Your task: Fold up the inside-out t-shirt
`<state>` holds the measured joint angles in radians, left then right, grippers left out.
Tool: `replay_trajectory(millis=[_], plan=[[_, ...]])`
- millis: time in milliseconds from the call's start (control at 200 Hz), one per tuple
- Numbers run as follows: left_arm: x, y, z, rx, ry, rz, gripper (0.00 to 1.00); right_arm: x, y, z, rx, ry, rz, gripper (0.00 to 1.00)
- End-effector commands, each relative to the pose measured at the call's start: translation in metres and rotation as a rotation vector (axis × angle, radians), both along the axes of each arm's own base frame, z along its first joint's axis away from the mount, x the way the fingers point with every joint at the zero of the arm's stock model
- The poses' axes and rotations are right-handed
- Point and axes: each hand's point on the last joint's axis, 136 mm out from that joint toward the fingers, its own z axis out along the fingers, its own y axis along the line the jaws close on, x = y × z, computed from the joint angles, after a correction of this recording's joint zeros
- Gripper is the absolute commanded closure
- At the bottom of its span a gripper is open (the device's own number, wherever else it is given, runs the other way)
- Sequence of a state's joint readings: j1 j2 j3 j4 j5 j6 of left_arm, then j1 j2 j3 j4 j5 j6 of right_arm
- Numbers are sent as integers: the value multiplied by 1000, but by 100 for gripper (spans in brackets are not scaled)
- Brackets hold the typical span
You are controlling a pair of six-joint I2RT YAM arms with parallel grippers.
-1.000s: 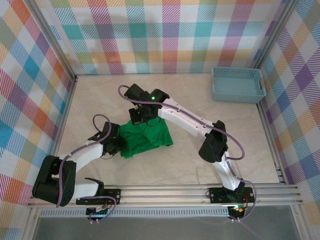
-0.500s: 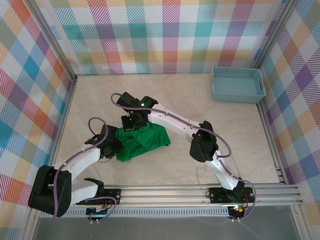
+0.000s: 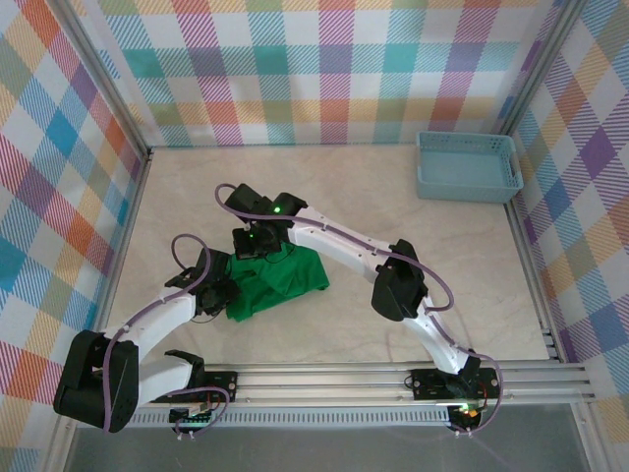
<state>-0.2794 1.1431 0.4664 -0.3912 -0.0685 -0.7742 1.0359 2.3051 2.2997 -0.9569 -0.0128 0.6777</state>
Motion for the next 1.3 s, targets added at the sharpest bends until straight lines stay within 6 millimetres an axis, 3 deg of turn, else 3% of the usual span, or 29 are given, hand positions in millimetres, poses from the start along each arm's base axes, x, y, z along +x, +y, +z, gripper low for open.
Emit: replay_trajectory(millis=[0, 150, 355, 480, 805, 880, 935, 1040, 1170, 1245, 1295], plan=[[-6, 2, -2, 14, 14, 6, 79, -4, 13, 44, 114, -36, 5, 100], [-6, 1, -3, 15, 20, 3, 80, -9, 18, 42, 110, -37, 18, 100], [-8, 2, -2, 16, 16, 6, 80, -3, 14, 62, 132, -90, -3, 100], [-9, 3, -1, 15, 8, 11, 80, -3, 13, 62, 139, -93, -8, 100], [-10, 7, 5, 22, -10, 30, 79, -10, 24, 32, 140, -17, 7, 100], [-12, 12, 9, 35, -23, 50, 77, -12, 28, 31, 151, -5, 20, 92], [-15, 19, 16, 57, -41, 79, 72, -14, 29, 34, 162, -2, 34, 72], [-27, 40, 33, 116, -90, 158, 65, -15, 24, 50, 162, -39, 55, 53], [-36, 58, 61, 133, -208, 232, 58, -16, 8, 79, 157, -111, 86, 40], [-32, 57, 73, 117, -261, 216, 53, -13, -10, 89, 123, -173, 81, 38], [-26, 49, 79, 101, -271, 173, 50, -6, -25, 85, 84, -206, 62, 37]])
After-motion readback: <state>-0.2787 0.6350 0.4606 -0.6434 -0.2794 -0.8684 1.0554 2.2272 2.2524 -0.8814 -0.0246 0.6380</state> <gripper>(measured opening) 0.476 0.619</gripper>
